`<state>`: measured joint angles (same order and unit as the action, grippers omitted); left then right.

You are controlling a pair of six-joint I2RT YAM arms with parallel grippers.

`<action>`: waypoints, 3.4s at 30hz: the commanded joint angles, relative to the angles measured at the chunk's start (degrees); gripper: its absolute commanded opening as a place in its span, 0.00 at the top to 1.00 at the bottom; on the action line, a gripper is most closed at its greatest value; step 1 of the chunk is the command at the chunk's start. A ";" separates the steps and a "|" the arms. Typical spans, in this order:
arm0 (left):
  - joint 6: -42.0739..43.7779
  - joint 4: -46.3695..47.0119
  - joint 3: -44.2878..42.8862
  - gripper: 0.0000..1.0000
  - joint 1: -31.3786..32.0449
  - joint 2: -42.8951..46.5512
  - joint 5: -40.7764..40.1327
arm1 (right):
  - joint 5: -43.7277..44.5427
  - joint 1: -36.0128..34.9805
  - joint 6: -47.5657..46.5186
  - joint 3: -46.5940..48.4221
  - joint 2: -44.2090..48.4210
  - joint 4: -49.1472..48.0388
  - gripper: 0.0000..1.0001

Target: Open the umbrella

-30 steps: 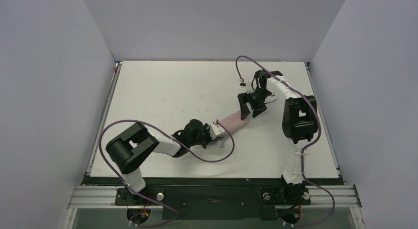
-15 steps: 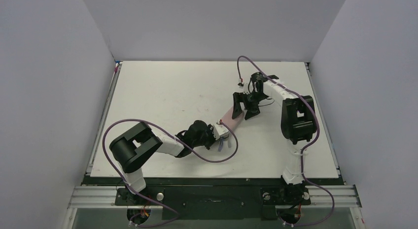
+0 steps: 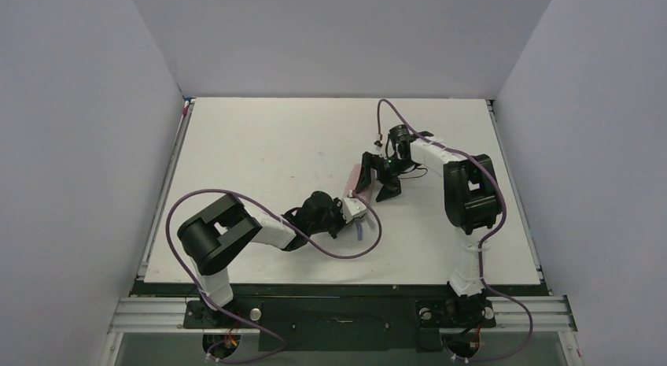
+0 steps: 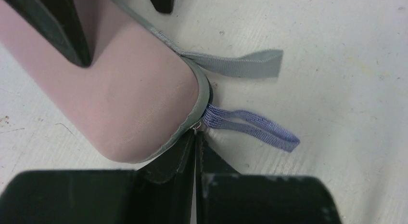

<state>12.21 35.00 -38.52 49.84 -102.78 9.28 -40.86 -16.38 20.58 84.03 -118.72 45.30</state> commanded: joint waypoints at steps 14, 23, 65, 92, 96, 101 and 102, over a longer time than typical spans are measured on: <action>-3.03 -2.35 1.50 1.00 -3.05 3.67 -3.87 | 16.10 -0.82 -0.79 -4.86 -0.73 -3.28 1.00; 0.50 -4.39 3.78 1.00 -5.80 6.29 -4.72 | 20.73 -0.98 -8.43 -2.86 -0.60 -1.12 1.00; 3.75 -4.69 3.74 0.50 -4.17 7.34 9.06 | 9.24 -2.21 -42.00 12.70 -9.55 26.99 1.00; -4.78 9.78 -3.36 0.76 3.23 -5.63 -0.13 | 5.25 -2.48 -37.21 5.45 -6.82 20.58 1.00; -3.83 9.61 -2.53 1.00 3.15 -4.88 -0.90 | 6.45 -2.51 -38.48 4.06 -6.30 20.64 1.00; -1.89 9.39 -0.88 1.00 2.77 -4.27 -2.72 | 8.23 -2.55 -40.73 3.98 -5.88 20.84 1.00; -1.73 9.30 -0.62 1.00 2.57 -4.22 -2.83 | 8.62 -2.49 -41.52 3.98 -5.77 21.03 1.00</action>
<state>8.32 42.70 -38.72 53.15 -106.52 10.76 -41.17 -17.21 -16.10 90.52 -123.57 72.49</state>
